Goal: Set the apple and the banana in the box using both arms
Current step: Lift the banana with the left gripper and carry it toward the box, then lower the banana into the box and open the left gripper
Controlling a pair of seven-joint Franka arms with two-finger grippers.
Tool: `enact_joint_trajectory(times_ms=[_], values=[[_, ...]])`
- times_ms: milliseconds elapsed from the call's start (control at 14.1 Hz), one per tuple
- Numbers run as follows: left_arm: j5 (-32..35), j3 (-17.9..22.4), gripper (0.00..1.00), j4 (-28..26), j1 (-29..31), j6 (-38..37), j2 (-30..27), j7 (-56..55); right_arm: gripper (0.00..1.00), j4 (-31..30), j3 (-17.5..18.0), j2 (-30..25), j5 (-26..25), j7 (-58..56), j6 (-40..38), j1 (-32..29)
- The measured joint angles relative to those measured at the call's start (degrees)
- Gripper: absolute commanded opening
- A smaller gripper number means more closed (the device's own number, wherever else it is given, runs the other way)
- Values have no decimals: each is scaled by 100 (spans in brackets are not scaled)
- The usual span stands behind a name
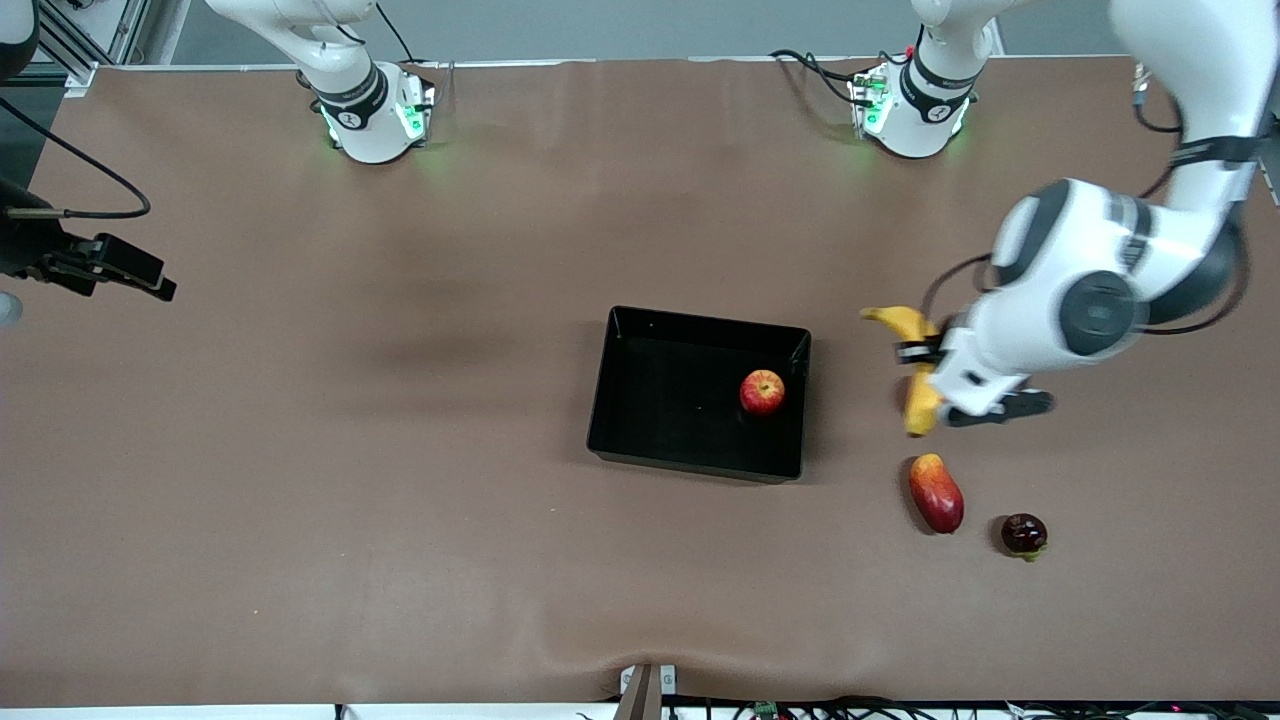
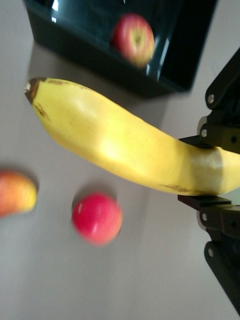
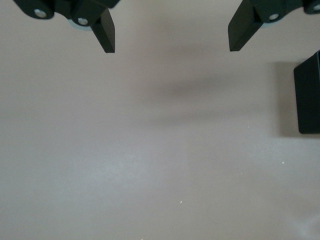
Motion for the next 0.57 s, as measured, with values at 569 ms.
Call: enact_joint_trajectory(times_ms=[569], values=[[275, 337, 0, 1163, -2185, 1235, 1546, -1162, 100, 137, -97, -88, -44, -132, -368, -397]])
